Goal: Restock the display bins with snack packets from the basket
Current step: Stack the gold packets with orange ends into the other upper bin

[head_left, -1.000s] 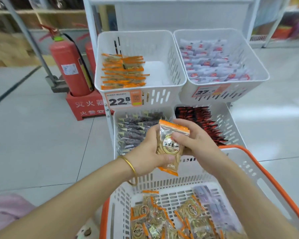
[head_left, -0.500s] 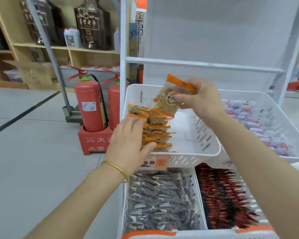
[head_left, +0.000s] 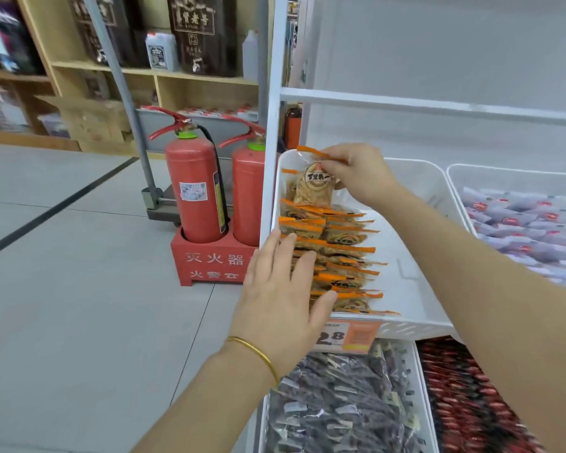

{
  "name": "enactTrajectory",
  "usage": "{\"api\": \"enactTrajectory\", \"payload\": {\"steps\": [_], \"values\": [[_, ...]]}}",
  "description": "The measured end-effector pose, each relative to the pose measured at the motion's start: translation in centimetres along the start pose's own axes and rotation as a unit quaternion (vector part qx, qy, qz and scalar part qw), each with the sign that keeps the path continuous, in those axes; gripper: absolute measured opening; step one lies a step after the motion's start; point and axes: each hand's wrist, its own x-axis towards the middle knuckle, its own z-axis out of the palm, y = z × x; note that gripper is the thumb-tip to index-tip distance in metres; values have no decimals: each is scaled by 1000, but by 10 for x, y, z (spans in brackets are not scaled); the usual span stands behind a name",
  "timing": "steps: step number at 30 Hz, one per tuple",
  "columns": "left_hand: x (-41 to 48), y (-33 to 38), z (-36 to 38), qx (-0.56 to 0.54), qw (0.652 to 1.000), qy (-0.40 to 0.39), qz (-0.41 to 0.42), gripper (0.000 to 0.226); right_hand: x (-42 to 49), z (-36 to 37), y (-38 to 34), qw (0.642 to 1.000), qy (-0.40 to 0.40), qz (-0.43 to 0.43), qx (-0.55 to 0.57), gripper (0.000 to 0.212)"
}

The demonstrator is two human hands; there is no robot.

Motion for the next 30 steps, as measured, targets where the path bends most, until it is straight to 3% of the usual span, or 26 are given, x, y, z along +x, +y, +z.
{"api": "enactTrajectory", "payload": {"steps": [3, 6, 10, 15, 23, 30], "values": [[0, -1, 0, -8, 1000, 3, 1, 61, -1, -11, 1, 996, 38, 15, 80, 24], [0, -1, -1, -19, 1000, 5, -3, 65, -3, -27, 10, 977, 155, 25, 144, 24], [0, 0, -3, -36, 999, 4, -4, 72, -15, -28, 36, 970, 227, 59, 62, 25], [0, 2, -7, -46, 999, -3, -10, 80, -29, -3, 53, 986, 132, 103, 18, 25], [1, 3, -10, -47, 999, -8, -12, 80, -28, 6, 44, 987, -43, 145, 62, 30], [2, 4, -11, -36, 999, -19, -19, 85, -26, 12, 50, 966, -59, 234, 92, 37]]}}
